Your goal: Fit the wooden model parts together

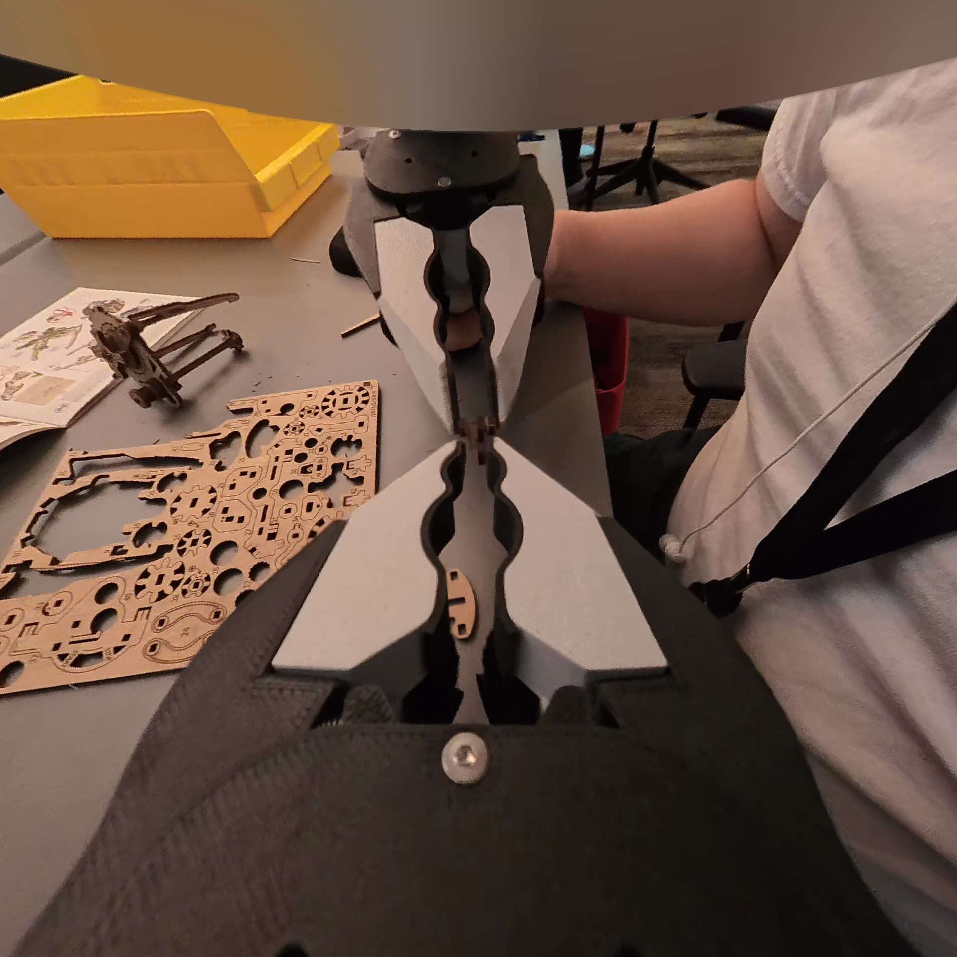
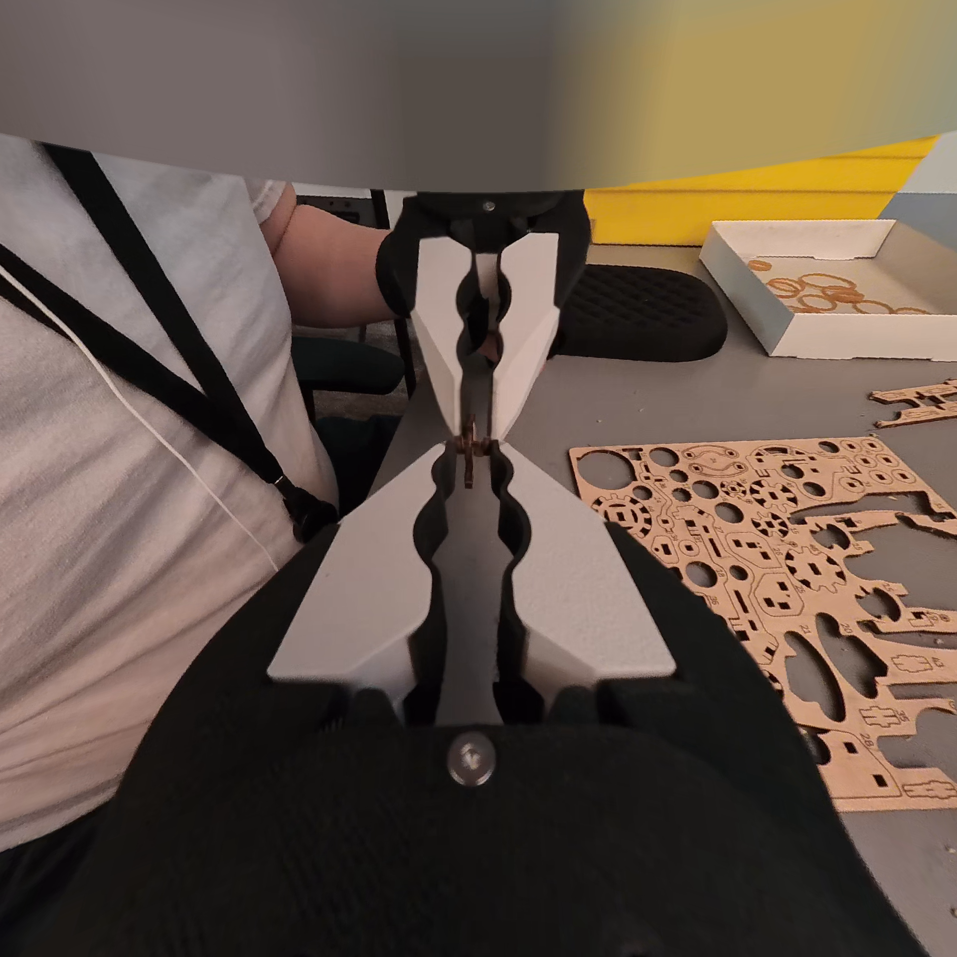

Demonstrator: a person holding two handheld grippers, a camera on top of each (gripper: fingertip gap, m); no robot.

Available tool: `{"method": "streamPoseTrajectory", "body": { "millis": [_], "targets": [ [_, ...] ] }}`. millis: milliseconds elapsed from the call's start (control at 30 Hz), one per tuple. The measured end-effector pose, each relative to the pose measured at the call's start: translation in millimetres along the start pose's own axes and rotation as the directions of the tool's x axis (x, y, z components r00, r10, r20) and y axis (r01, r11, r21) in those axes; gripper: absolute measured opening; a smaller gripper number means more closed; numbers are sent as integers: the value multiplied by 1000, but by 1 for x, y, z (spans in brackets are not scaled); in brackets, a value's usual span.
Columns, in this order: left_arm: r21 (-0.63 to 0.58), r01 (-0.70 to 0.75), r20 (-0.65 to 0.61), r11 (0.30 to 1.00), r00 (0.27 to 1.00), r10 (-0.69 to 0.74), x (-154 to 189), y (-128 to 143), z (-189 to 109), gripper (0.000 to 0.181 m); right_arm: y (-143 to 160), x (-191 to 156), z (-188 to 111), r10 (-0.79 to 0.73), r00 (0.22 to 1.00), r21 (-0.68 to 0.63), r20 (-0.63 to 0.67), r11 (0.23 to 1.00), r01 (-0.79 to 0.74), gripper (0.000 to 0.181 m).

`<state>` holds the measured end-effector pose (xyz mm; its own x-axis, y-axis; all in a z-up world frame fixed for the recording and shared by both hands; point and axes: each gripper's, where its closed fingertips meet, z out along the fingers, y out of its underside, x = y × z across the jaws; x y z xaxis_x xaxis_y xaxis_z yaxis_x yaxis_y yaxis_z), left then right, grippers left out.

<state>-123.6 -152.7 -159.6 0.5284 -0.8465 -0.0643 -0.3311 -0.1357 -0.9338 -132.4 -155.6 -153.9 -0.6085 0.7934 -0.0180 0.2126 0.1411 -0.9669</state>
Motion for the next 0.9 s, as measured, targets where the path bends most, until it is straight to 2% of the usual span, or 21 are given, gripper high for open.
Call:
{"method": "streamPoseTrajectory", "body": {
  "millis": [167, 267, 433, 700, 900],
  "targets": [
    [9, 16, -5, 1000, 1000, -16, 0, -1, 1, 1, -2, 2, -1, 27, 1000, 17, 1, 999, -28, 12],
    [-2, 22, 22, 1000, 1000, -22, -4, -1, 1, 1, -3, 2, 2, 71, 997, 17, 9, 997, -71, 21],
    [-10, 13, 38, 1000, 999, -13, -5, 0, 2, 1, -2, 7, 3, 70, 997, 2, -27, 998, -70, 12],
    [-63, -20, 50, 998, 998, 23, -3, 10, 5, 1, 7, 6, 8, 11, 998, -70, -62, 997, -15, 12],
    [-55, -32, 43, 998, 998, 34, 0, 7, 6, 1, 6, 3, 6, -55, 996, -70, -76, 996, 49, 12]
  ]
}}
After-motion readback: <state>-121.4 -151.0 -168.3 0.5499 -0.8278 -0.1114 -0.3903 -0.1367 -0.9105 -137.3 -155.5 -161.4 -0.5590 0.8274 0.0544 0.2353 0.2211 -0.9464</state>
